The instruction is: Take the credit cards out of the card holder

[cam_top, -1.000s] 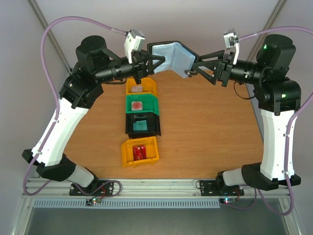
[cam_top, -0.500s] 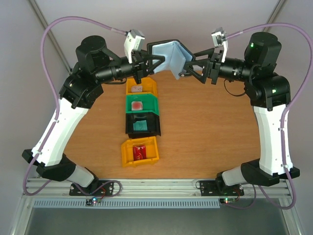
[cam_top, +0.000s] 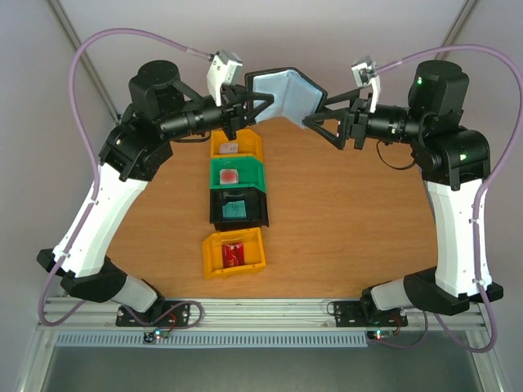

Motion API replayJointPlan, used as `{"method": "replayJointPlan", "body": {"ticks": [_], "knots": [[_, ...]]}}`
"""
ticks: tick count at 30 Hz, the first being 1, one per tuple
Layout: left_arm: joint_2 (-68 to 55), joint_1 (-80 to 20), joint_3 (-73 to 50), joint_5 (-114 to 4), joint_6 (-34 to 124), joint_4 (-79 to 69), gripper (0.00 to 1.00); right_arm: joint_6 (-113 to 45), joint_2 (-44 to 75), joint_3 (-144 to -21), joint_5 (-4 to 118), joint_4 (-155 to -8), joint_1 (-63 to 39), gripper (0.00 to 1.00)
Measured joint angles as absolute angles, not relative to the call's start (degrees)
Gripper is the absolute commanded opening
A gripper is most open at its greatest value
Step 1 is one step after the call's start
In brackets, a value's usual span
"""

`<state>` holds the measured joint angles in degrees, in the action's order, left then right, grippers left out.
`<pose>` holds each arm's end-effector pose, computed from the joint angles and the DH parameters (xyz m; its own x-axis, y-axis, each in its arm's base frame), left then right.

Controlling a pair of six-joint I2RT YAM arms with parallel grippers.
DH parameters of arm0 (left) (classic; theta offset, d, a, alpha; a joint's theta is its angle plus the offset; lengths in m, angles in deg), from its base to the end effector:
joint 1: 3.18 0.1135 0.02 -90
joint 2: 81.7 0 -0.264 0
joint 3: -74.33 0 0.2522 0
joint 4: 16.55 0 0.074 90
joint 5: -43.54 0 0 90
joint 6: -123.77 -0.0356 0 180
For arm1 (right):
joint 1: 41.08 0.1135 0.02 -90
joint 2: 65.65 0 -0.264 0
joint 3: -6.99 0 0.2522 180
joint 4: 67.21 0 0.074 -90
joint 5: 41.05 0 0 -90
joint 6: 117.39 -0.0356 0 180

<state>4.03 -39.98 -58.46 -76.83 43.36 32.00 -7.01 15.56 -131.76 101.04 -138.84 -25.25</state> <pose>0.2109 -0.1802 0.5587 -0.1741 -0.0493 -0.9835 0.9052 0.3853 -0.1795 0.1925 0.0838 0.5639 0.0952 -0.1954 -0.9761 -0.9288 0.3353 -0.1577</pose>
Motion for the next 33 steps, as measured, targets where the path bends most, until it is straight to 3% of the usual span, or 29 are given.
{"method": "replayJointPlan", "body": {"ticks": [2,5,9,24,27,33], "knots": [[4.03,-39.95,-58.46,-76.83,43.36,32.02,0.00,-6.44,15.61,-132.24,101.09,-139.64,-25.23,0.72],[4.03,-39.98,-58.46,-76.83,43.34,32.22,0.00,-5.28,15.67,-132.96,100.98,-140.87,-25.20,0.54],[4.03,-39.98,-58.46,-76.87,43.31,32.22,0.00,-3.84,15.80,-134.03,100.41,-141.09,-25.20,0.41],[4.01,-40.41,-57.78,-79.34,42.31,32.11,0.00,-3.14,18.86,-137.24,96.78,-140.67,-24.22,0.10],[4.01,-40.46,-57.49,-79.34,42.31,32.09,0.00,-2.92,19.54,-137.86,95.56,-141.00,-22.56,0.11],[4.03,-40.59,-57.49,-79.23,42.35,31.61,0.00,-3.03,21.03,-139.98,94.18,-140.87,-19.22,0.22]]}}
